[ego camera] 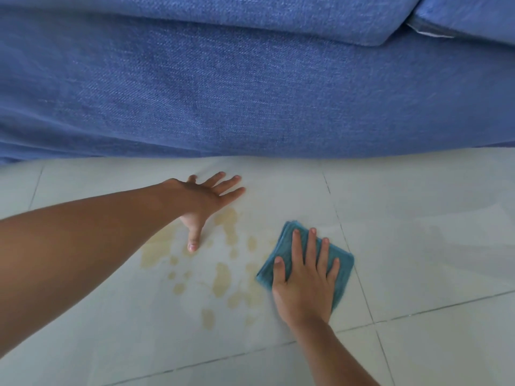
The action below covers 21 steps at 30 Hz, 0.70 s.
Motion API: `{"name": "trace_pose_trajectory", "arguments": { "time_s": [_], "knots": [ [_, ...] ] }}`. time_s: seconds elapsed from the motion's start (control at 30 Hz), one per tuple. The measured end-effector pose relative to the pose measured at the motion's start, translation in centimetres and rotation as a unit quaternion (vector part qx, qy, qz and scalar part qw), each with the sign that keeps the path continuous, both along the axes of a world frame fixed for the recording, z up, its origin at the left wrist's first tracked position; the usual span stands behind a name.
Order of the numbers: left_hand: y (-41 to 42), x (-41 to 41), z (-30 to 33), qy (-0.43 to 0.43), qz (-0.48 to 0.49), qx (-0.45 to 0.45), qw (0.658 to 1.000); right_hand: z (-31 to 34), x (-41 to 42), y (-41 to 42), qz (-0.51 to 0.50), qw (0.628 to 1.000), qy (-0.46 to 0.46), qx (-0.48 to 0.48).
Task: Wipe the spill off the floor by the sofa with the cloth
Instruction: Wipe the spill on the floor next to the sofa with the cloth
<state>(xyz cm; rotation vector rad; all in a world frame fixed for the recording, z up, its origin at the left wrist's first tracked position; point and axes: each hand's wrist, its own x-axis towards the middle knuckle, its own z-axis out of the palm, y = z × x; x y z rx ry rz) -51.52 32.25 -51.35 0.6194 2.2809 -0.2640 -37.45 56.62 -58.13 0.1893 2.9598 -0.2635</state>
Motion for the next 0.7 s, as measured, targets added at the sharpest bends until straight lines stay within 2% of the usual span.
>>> {"name": "trace_pose_trajectory", "arguments": {
  "time_s": [0.23, 0.47, 0.7],
  "knots": [
    [0.6, 0.7, 0.6, 0.0, 0.017, -0.003, 1.0, 0.7, -4.2, -1.0, 0.082, 0.996, -0.017, 0.0],
    [-0.8, 1.2, 0.6, -0.003, 0.047, 0.022, 0.999, 1.4, -7.6, -1.8, 0.269, 0.963, -0.023, -0.005],
    [-1.3, 1.0, 0.2, -0.003, 0.05, 0.023, 0.998, 0.8, -7.9, -2.0, 0.283, 0.959, -0.009, 0.004]
  ]
}}
